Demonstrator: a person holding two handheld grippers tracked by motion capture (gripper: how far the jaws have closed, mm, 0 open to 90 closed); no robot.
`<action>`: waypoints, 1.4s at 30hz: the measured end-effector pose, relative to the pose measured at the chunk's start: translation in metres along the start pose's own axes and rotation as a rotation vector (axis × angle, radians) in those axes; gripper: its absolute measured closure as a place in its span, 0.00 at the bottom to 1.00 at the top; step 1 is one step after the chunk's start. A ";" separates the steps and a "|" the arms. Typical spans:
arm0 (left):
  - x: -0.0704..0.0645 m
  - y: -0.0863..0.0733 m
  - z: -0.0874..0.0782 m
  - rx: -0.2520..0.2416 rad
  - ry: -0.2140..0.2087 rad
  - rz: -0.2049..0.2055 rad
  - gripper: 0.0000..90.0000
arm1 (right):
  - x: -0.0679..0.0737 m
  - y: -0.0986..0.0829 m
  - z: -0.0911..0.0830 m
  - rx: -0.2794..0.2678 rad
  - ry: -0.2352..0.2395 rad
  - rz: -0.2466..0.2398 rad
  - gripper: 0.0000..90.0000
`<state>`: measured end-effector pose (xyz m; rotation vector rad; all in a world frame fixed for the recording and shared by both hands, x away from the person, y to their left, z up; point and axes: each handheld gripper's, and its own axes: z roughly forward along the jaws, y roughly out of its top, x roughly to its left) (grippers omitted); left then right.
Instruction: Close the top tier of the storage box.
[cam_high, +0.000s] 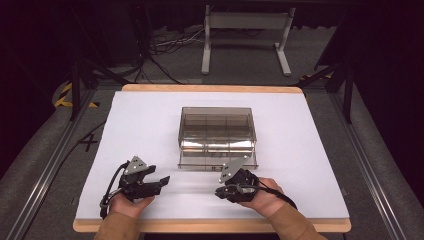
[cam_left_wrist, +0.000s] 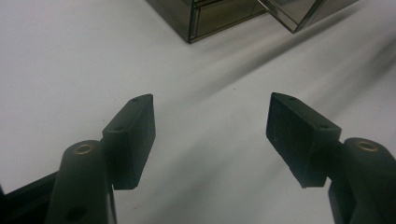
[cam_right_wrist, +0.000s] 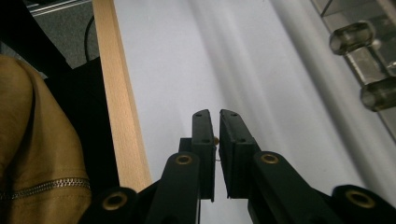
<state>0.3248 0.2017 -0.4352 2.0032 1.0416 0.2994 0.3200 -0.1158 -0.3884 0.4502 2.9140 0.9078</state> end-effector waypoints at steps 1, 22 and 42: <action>0.000 0.000 0.000 0.000 0.000 0.000 0.37 | 0.000 0.001 -0.001 -0.003 -0.001 0.000 0.94; 0.000 0.000 0.000 0.000 0.002 0.002 0.37 | -0.003 0.012 -0.020 -0.040 -0.023 -0.003 0.94; 0.000 0.000 0.000 -0.001 0.002 0.002 0.37 | -0.010 0.021 -0.037 -0.077 -0.043 0.008 0.94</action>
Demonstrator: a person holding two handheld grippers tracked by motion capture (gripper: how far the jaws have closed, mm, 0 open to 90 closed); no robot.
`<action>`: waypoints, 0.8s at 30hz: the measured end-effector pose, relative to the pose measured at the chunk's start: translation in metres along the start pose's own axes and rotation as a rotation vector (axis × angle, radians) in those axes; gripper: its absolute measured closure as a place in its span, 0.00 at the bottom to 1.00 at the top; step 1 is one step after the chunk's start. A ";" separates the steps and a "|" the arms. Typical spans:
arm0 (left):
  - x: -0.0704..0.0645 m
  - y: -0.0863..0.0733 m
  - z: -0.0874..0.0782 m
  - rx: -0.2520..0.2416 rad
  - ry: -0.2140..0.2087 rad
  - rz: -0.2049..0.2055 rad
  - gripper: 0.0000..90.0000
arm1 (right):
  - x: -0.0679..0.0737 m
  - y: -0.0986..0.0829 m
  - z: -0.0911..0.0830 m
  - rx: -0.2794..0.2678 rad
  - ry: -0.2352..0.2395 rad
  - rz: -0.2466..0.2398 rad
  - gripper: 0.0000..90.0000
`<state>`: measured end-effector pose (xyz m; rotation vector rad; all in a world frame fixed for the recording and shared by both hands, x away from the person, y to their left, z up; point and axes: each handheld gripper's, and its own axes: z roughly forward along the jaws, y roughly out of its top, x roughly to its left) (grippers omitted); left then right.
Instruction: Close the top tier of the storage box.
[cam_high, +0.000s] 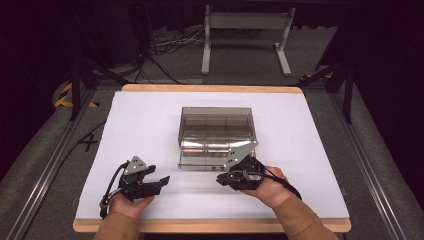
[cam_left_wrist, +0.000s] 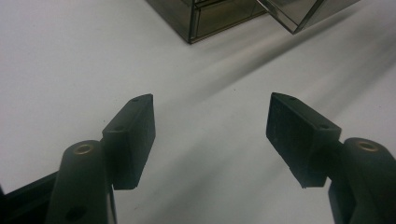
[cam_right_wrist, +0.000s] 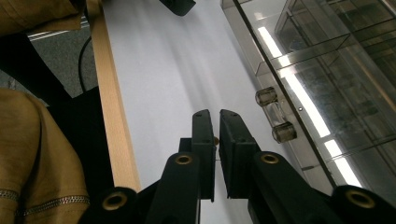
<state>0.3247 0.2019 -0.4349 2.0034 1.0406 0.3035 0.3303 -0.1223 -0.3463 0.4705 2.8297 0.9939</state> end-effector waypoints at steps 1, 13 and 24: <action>0.000 0.000 0.000 0.000 0.001 0.000 0.37 | 0.000 0.001 -0.001 -0.001 0.001 0.001 0.94; 0.000 0.000 0.000 0.000 -0.003 0.000 0.37 | -0.006 0.011 -0.009 -0.029 -0.023 0.005 0.94; 0.000 0.000 0.000 0.001 -0.004 -0.002 0.37 | -0.013 0.025 -0.009 -0.047 -0.075 0.043 0.94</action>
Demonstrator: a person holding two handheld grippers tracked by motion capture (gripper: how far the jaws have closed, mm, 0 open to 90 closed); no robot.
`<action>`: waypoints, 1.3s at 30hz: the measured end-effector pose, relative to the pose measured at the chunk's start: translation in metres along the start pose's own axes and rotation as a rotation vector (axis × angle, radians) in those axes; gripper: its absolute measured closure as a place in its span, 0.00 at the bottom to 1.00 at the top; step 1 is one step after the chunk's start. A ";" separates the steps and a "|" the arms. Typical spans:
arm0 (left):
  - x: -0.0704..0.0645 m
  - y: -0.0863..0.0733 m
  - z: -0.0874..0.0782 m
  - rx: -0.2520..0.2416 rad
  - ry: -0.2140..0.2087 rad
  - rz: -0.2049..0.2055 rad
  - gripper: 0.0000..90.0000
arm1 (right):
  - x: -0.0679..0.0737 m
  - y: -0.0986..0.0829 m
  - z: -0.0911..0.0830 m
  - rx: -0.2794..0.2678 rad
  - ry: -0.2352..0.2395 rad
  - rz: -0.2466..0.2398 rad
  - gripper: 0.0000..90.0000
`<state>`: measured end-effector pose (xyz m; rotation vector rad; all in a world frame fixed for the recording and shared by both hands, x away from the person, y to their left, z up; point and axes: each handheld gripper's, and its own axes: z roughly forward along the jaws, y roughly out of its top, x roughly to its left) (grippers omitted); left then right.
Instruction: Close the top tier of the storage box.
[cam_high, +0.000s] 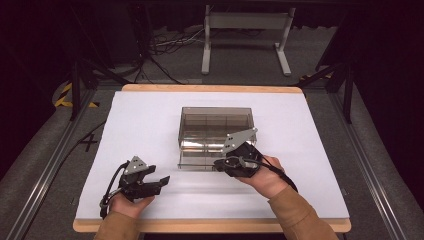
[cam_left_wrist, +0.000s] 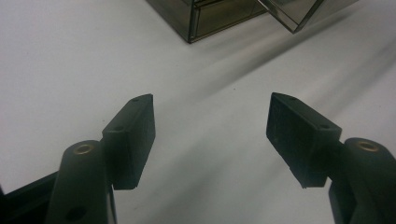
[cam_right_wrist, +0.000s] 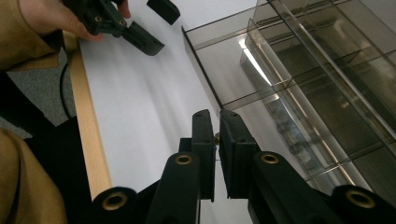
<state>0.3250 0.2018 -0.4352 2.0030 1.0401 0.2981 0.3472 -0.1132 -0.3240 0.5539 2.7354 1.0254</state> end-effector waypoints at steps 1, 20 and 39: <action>0.000 0.000 0.000 -0.001 -0.001 0.001 0.37 | -0.001 0.001 0.000 0.000 -0.004 0.007 0.94; 0.001 0.000 -0.001 0.003 -0.003 0.001 0.37 | -0.014 0.009 0.002 0.015 -0.056 0.061 0.94; 0.001 0.000 -0.001 0.003 -0.002 0.002 0.37 | -0.027 0.007 0.014 0.073 -0.069 0.083 0.94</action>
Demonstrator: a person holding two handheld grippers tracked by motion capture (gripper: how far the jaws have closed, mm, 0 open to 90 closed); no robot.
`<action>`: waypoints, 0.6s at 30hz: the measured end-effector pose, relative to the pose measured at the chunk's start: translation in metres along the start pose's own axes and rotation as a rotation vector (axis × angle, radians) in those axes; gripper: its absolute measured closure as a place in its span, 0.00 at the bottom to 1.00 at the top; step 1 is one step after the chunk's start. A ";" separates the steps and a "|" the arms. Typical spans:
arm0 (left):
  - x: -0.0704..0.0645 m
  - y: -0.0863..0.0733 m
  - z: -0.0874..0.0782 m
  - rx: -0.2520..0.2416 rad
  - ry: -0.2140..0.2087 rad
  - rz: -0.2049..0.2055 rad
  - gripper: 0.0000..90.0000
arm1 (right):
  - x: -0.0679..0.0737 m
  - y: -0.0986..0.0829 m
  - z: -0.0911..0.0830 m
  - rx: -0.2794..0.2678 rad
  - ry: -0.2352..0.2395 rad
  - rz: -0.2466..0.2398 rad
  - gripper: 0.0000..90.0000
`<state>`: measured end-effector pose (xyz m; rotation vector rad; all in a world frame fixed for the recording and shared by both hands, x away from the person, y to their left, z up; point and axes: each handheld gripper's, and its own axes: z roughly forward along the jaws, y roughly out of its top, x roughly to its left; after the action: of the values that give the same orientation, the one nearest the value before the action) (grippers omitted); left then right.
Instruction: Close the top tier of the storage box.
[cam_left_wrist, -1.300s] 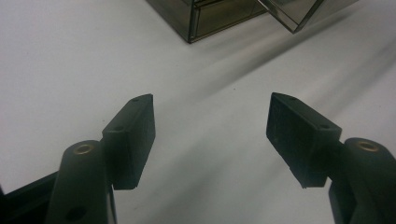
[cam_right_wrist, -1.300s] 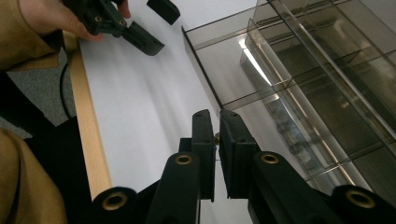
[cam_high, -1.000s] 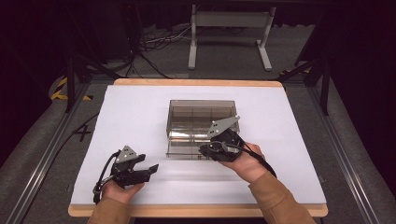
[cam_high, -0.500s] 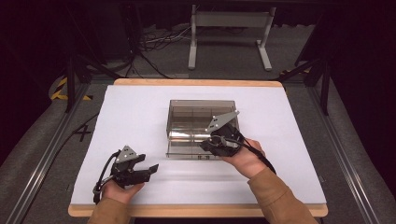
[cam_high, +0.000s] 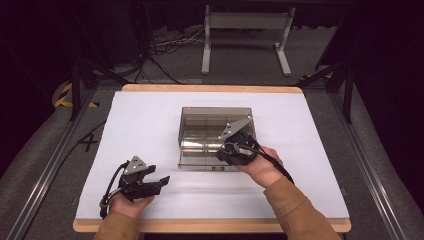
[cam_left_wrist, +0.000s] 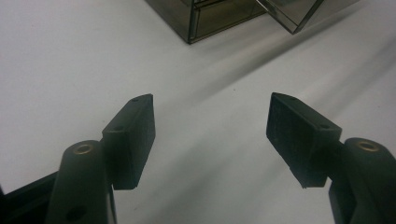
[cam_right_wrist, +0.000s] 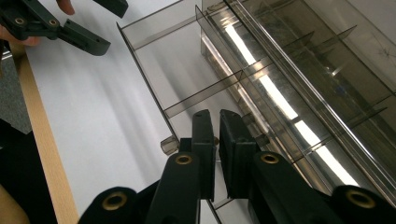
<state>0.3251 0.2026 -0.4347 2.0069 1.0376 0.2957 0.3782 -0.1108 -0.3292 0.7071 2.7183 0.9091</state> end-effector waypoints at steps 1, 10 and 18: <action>0.000 0.000 0.000 0.000 0.000 -0.001 0.37 | 0.000 0.000 0.001 0.006 0.002 0.002 0.94; 0.000 0.000 0.000 -0.001 0.001 0.000 0.37 | -0.005 -0.001 0.007 0.045 0.003 0.018 0.94; 0.000 0.000 0.000 0.000 0.000 0.001 0.37 | -0.006 -0.002 0.012 0.074 0.007 0.024 0.94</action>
<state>0.3250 0.2023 -0.4346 2.0073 1.0362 0.2969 0.3868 -0.1089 -0.3400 0.7528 2.7681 0.8214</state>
